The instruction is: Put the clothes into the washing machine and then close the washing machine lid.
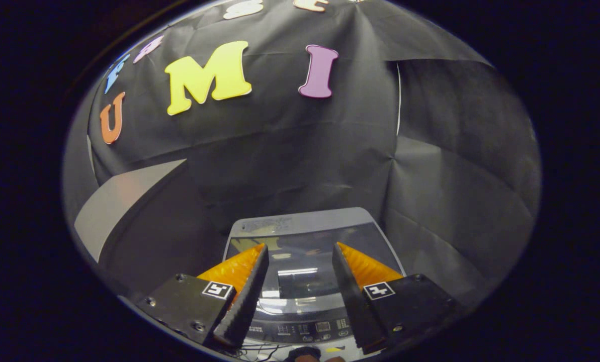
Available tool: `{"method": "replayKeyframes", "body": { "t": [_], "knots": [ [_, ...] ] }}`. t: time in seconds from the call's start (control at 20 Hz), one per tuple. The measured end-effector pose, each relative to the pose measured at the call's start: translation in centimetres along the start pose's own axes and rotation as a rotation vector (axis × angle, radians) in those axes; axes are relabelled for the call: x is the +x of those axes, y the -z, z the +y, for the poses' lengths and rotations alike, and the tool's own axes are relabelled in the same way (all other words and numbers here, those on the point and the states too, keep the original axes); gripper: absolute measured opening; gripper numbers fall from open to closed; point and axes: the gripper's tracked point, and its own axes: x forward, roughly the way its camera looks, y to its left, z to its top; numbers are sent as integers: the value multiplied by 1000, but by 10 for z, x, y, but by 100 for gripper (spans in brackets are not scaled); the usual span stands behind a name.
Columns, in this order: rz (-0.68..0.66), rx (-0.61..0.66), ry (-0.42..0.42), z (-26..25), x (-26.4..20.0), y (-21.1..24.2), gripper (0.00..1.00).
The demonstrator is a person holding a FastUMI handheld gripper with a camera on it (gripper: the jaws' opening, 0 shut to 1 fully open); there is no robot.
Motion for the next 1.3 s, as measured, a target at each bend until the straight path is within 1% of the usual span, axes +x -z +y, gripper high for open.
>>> {"method": "replayKeyframes", "body": {
  "t": [0.1,0.3,0.6,0.85,1.1,1.3],
  "knots": [
    [-21,-12,4,1,-21,-1,80],
    [-122,-30,-24,12,-66,-21,80],
    [-273,-77,-96,17,-137,-52,80],
    [-357,-107,-177,1,-223,-59,80],
    [-432,-106,-241,-39,-311,-51,100],
    [-471,-98,-289,-60,-374,-40,100]
  ]
}}
